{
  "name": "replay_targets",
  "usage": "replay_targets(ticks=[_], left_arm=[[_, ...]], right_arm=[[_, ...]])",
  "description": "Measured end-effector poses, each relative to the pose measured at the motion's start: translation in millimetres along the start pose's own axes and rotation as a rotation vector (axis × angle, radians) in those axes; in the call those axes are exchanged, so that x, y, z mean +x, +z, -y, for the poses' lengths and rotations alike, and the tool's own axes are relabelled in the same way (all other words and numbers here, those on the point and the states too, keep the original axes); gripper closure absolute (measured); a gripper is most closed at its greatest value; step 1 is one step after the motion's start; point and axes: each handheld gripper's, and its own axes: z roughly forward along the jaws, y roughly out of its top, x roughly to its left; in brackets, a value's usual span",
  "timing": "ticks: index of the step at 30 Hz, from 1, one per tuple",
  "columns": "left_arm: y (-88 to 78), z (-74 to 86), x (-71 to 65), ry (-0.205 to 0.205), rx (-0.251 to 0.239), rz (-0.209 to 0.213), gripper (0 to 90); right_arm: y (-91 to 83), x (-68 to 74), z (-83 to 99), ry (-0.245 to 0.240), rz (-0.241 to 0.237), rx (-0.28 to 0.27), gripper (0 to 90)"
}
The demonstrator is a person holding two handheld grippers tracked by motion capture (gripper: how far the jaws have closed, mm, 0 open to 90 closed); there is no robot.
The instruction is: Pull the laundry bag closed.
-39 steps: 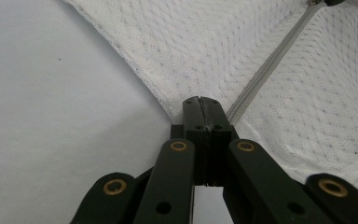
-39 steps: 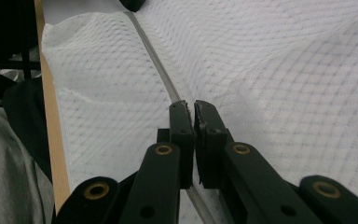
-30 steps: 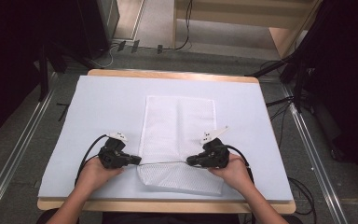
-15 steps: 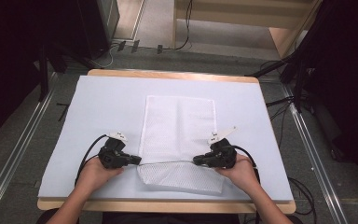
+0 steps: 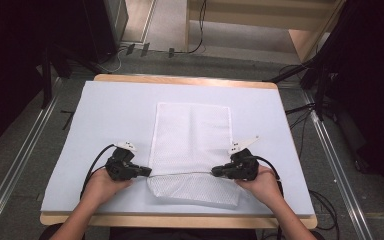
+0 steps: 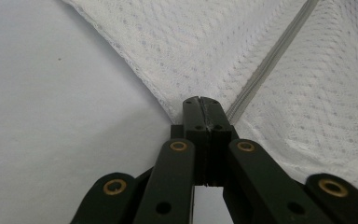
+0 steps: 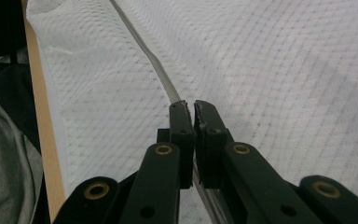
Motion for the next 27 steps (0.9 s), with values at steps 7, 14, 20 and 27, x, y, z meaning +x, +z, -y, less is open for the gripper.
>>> replay_targets(ticks=[7,14,20,27], left_arm=[[-0.1,0.1,0.3,0.001,0.001,0.0,90.0],[0.0,0.1,0.0,0.0,-0.001,-0.001,90.0],[0.0,0.1,-0.2,0.001,-0.001,-0.001,90.0],[-0.1,0.2,0.2,0.0,-0.001,-0.001,90.0]], right_arm=[[-2.6,-1.8,1.8,-0.007,0.0,-0.003,89.0],[-8.2,-4.6,7.2,-0.002,0.006,0.003,89.0],[-15.3,-7.9,14.3,0.011,0.017,0.0,88.9],[-25.3,-13.5,23.0,0.02,0.024,-0.001,89.0]])
